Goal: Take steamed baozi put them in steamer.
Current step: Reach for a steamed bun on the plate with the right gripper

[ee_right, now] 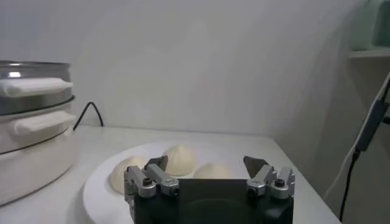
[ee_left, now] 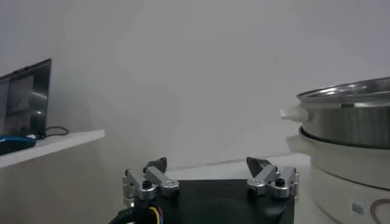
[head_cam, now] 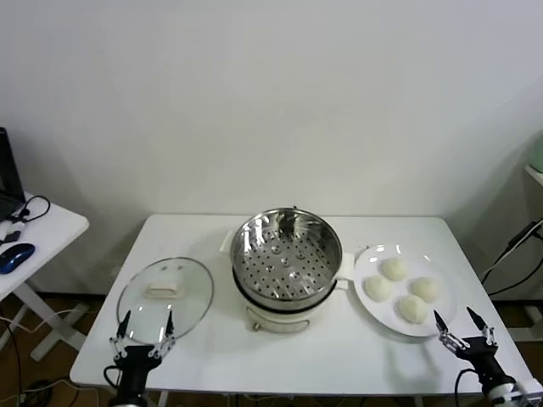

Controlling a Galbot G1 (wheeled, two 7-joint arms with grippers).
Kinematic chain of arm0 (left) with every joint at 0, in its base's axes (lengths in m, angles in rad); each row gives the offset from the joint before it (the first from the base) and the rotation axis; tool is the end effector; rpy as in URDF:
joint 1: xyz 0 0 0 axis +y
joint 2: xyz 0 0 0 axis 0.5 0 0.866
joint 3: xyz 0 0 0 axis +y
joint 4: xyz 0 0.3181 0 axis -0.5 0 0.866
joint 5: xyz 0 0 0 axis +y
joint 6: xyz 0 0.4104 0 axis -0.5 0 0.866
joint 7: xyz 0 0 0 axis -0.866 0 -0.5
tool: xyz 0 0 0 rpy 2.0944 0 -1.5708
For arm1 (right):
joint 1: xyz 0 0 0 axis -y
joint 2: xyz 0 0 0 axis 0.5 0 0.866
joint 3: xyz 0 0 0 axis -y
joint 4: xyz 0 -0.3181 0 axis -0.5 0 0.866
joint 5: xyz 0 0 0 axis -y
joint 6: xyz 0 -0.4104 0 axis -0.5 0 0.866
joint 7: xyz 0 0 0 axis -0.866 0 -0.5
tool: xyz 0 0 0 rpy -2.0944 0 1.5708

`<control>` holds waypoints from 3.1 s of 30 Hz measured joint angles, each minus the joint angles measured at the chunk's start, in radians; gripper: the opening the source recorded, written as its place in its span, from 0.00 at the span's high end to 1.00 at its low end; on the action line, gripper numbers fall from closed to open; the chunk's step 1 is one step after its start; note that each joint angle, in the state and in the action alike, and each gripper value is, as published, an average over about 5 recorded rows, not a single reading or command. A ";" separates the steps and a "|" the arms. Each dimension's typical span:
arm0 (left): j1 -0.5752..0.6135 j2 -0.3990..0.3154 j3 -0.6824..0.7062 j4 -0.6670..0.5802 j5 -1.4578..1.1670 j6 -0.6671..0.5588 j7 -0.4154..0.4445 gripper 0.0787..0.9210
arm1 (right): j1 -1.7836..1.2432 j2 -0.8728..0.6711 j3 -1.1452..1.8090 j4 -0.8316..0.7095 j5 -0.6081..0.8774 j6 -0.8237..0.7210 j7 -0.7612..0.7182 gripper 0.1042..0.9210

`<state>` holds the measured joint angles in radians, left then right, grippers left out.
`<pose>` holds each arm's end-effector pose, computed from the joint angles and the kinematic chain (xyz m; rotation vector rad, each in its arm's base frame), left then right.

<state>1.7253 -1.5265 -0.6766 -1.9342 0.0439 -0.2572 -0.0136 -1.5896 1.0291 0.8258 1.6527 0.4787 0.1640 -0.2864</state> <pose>0.1889 0.0660 -0.3698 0.1486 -3.0713 -0.2623 0.2410 -0.2510 -0.3566 0.1503 -2.9549 0.1831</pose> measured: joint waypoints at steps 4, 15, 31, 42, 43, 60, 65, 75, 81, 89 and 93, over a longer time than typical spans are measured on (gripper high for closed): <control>0.005 0.004 0.008 0.004 0.008 -0.002 -0.010 0.12 | 0.050 -0.046 -0.005 -0.005 -0.051 -0.048 -0.039 0.12; 0.013 0.029 0.044 0.005 0.025 -0.019 -0.033 0.12 | 0.368 -0.328 -0.200 -0.115 -0.212 -0.192 -0.272 0.12; -0.024 0.051 0.053 -0.012 0.023 0.012 -0.054 0.12 | 1.259 -0.475 -1.037 -0.478 -0.483 -0.126 -0.750 0.12; -0.057 0.055 0.042 -0.007 0.021 0.046 -0.057 0.12 | 1.584 -0.339 -1.424 -0.714 -0.596 -0.090 -0.904 0.12; -0.059 0.055 0.041 -0.006 0.021 0.049 -0.057 0.12 | 1.596 -0.324 -1.439 -0.733 -0.606 -0.086 -0.910 0.12; -0.087 0.057 0.031 0.021 0.015 0.073 -0.067 0.12 | 1.623 -0.125 -1.468 -0.964 -0.755 -0.035 -0.921 0.12; -0.093 0.057 0.029 0.023 0.014 0.079 -0.070 0.12 | 1.601 -0.091 -1.439 -1.002 -0.788 -0.021 -0.905 0.12; -0.092 0.056 0.022 0.024 0.014 0.082 -0.073 0.12 | 1.569 -0.047 -1.382 -1.050 -0.838 -0.008 -0.891 0.12; -0.089 0.053 0.023 0.024 0.016 0.083 -0.074 0.12 | 1.563 -0.031 -1.350 -1.071 -0.867 -0.002 -0.891 0.12; -0.086 0.048 0.023 0.023 0.019 0.083 -0.078 0.12 | 1.554 -0.026 -1.325 -1.078 -0.888 0.001 -0.894 0.16; -0.085 0.048 0.023 0.022 0.019 0.084 -0.079 0.12 | 1.552 -0.024 -1.317 -1.077 -0.892 0.001 -0.896 0.19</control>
<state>1.6404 -1.4789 -0.6533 -1.9121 0.0633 -0.1736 -0.0926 -0.0379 1.0053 -0.4913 0.5757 -0.4135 0.1654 -1.1824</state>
